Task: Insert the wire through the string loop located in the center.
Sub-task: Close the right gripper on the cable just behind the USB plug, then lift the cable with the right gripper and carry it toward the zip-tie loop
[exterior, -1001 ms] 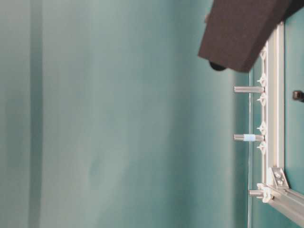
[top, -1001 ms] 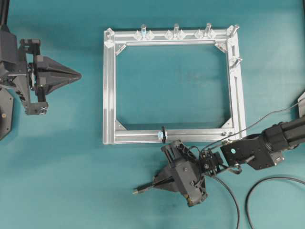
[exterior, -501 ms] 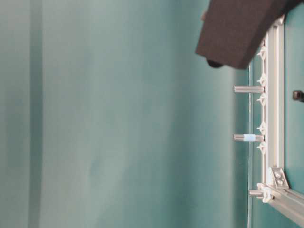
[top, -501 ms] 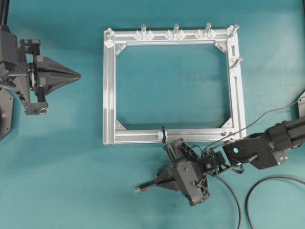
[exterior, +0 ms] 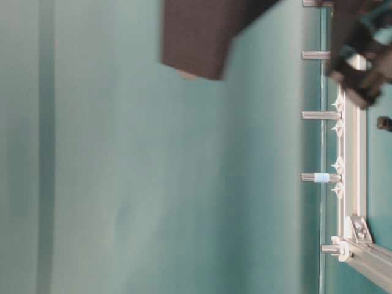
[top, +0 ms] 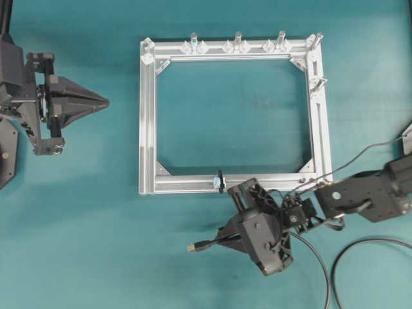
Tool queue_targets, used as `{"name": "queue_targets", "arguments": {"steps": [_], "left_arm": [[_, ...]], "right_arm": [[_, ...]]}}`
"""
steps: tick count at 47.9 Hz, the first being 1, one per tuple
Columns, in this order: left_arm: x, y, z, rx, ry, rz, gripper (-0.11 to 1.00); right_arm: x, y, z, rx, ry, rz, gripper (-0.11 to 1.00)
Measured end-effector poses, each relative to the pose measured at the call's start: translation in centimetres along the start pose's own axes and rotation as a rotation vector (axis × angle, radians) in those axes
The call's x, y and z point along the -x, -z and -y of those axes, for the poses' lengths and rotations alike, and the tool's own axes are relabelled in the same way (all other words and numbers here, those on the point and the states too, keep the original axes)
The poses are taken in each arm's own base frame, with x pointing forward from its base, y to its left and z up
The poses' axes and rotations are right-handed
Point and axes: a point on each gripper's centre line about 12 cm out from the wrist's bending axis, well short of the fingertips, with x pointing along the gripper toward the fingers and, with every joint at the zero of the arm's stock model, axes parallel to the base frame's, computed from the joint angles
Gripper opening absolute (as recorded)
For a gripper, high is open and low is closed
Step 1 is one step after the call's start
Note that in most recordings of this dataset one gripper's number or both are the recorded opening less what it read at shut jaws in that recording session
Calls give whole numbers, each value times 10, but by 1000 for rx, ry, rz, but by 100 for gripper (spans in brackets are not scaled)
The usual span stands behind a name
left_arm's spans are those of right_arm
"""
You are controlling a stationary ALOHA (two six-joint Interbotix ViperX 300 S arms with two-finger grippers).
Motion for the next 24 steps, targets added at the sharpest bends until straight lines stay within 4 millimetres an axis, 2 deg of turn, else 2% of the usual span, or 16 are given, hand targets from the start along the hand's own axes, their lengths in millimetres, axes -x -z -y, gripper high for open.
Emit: {"name": "queue_targets", "arguments": {"steps": [14, 24], "left_arm": [[0, 0, 0, 0, 0, 2, 5], [0, 0, 0, -1, 1, 0, 5]], "right_arm": [[25, -15, 0, 0, 7, 8, 8], [32, -12, 0, 2, 8, 5, 9]]}}
